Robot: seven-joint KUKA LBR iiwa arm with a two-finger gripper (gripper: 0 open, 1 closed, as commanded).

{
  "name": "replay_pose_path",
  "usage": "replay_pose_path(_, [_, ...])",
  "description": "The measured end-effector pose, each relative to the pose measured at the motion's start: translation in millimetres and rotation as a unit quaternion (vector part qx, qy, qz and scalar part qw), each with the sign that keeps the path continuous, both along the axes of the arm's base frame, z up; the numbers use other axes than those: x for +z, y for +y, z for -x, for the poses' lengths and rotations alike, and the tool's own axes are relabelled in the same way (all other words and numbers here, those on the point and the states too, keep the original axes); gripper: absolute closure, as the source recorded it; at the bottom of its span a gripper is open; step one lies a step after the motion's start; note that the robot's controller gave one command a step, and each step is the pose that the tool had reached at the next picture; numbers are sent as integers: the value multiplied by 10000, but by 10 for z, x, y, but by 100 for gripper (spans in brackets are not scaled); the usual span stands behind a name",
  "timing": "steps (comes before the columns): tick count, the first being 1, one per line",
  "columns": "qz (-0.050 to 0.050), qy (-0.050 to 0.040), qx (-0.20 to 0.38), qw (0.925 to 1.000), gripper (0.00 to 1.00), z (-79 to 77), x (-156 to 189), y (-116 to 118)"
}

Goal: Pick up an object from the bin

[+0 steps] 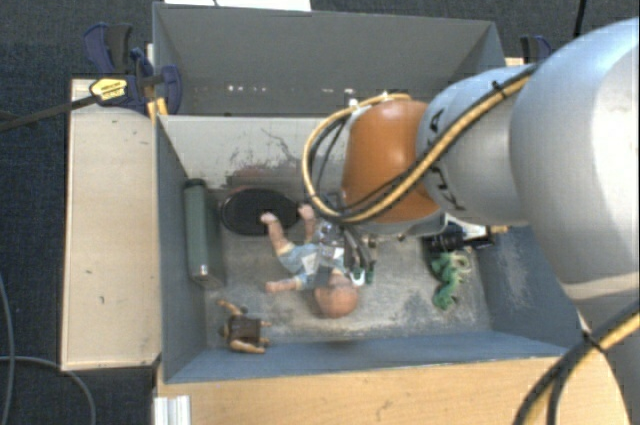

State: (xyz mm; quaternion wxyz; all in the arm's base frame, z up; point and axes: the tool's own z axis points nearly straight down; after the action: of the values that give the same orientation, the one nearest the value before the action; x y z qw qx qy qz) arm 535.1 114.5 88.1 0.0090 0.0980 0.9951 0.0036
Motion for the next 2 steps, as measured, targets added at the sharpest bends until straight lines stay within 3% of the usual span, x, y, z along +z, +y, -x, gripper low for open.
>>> replay_pose_path(2, [24, 86, 4, 10000, 100, 20, 161, -9])
